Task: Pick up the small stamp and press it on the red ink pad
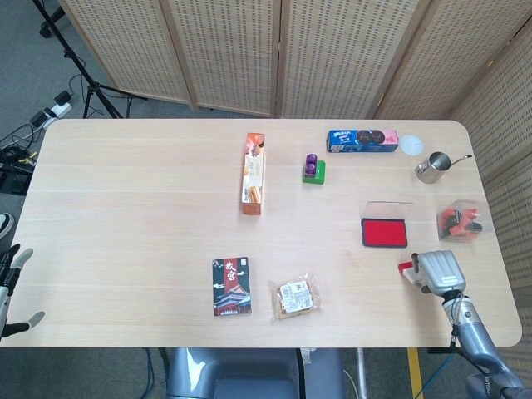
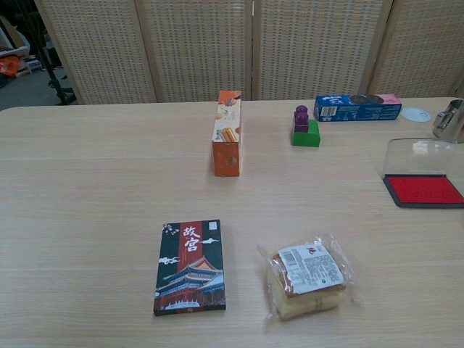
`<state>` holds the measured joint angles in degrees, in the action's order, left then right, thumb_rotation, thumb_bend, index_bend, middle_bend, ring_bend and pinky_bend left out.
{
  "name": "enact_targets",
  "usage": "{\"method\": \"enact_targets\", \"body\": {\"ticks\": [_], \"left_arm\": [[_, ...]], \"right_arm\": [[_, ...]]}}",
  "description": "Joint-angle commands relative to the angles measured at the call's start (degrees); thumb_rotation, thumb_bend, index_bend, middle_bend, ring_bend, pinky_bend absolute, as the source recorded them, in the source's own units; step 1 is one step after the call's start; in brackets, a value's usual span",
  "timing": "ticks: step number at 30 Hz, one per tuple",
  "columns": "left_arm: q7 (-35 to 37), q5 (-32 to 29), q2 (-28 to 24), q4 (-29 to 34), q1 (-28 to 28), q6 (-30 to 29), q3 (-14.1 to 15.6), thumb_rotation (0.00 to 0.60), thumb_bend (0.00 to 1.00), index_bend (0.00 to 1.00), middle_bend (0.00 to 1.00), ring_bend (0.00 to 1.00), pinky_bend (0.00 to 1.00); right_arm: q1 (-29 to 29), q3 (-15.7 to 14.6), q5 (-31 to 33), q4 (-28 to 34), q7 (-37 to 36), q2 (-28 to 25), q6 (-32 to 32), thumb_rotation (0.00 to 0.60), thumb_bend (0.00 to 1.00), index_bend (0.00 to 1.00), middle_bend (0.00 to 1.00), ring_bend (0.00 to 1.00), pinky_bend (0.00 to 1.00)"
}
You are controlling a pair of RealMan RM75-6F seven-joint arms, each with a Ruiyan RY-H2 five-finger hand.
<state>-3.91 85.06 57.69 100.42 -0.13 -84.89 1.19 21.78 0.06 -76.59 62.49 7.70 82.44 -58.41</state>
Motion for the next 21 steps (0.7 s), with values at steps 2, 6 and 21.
{"method": "enact_targets", "body": {"ticks": [2,6,21], "left_arm": [[0.0,0.03,-0.01,0.01,0.0,0.03,0.02,0.6,0.03,0.0,0.0,0.0,0.0],[0.08,0.13,-0.01,0.0,0.07,-0.14,0.02,0.6,0.03,0.0,0.0,0.0,0.0],[0.22,0.09,-0.07,-0.01,0.03,-0.02,-0.02,0.6,0.03,0.0,0.0,0.0,0.0]], "right_arm": [[-0.07,0.15,-0.04,0.17,0.03,-0.14,0.15,0.6,0.21,0.55,0.95,1.0,1.0],[-0.23,0.42,-0.36,-0.06,0.03,0.04,-0.41,0.6,0.21,0.54,0.95,1.0,1.0],[-0.21,2.5,-3.81,-7.46,-5.5,4.67,-6.4,0.6,0.18,0.54,0.95,1.0,1.0]]}}
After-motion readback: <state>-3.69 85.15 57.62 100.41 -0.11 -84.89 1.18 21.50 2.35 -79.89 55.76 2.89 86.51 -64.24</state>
